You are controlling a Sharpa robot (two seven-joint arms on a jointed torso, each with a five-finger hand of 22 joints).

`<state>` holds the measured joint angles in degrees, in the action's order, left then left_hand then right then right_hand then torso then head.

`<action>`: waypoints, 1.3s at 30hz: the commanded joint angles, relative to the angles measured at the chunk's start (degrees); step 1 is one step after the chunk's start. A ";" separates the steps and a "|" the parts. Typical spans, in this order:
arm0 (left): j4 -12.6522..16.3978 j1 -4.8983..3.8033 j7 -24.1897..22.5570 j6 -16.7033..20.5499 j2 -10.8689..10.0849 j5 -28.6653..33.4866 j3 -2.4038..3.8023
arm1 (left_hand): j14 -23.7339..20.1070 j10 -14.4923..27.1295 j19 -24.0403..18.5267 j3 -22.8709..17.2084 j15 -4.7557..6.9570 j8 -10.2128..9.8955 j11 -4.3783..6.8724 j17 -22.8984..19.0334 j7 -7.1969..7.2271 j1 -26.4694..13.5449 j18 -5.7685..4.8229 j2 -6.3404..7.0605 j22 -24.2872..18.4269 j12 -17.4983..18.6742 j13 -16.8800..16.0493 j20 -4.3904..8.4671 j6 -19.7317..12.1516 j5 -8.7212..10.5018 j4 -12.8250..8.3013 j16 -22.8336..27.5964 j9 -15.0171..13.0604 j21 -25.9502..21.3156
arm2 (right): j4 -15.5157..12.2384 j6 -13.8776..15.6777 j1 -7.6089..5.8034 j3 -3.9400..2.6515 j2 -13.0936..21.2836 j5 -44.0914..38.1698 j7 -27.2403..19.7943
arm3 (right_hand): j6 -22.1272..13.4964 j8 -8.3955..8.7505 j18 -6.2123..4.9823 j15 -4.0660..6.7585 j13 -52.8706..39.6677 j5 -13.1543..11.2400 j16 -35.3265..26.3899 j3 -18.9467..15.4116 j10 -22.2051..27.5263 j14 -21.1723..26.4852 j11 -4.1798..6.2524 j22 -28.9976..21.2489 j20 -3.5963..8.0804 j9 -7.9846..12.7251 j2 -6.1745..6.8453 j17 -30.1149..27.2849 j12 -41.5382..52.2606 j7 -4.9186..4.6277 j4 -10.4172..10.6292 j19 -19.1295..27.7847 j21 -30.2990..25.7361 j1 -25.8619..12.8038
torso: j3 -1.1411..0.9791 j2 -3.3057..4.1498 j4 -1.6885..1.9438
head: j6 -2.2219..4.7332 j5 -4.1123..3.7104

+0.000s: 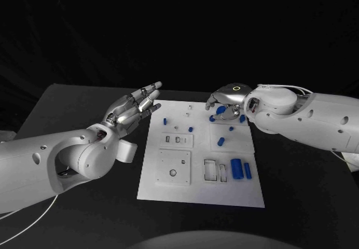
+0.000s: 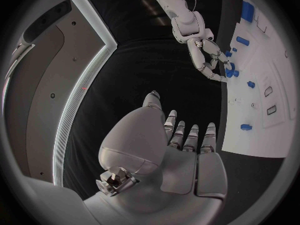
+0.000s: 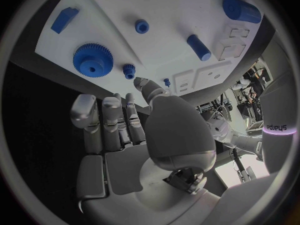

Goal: Assemble the parts on the task board

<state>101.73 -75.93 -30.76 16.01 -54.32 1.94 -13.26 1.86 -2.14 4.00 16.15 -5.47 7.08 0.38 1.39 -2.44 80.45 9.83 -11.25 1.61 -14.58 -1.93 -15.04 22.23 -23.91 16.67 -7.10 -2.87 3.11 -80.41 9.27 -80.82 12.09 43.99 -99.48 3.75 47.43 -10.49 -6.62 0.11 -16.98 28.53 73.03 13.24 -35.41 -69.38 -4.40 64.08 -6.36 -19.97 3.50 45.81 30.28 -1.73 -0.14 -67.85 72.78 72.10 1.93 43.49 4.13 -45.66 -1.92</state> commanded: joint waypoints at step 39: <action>-1.48 -0.06 1.03 -2.24 0.57 -0.66 0.04 | 0.20 -0.09 0.44 -0.67 -1.42 0.99 -1.19 0.17 -0.72 1.58 0.44 -0.03 0.26 -0.86 -0.11 -1.12 0.84 -1.30 -0.09 -1.52 -0.06 0.66 | 4.63 -0.88 2.80 -0.02 -2.51 0.03 -1.71 | 1.98 -0.36 0.47 0.16 -2.72 4.66 0.49 4.65 -1.73 -0.25 0.22 2.60 0.15 -4.28 1.11 1.29 0.05 -0.98 -0.74 -0.51 0.03 0.15 | 0.62 -2.10 0.59 | -3.22 -0.02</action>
<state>100.21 -75.92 -29.62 14.95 -53.88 1.77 -13.26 2.19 -2.17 4.41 15.93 -6.56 7.74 -0.40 1.49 -3.04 81.41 9.82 -11.31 1.82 -15.10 -1.96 -15.86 22.83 -25.00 16.58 -8.31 -2.86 3.56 -75.99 7.96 -78.10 12.08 41.59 -99.21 3.05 49.04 -10.59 -6.62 0.12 -19.65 32.83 73.27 17.59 -36.87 -69.38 -4.19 66.63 -6.22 -24.11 4.53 47.02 29.95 -2.75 -0.86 -67.99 72.78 71.80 2.48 41.51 4.67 -48.70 -1.98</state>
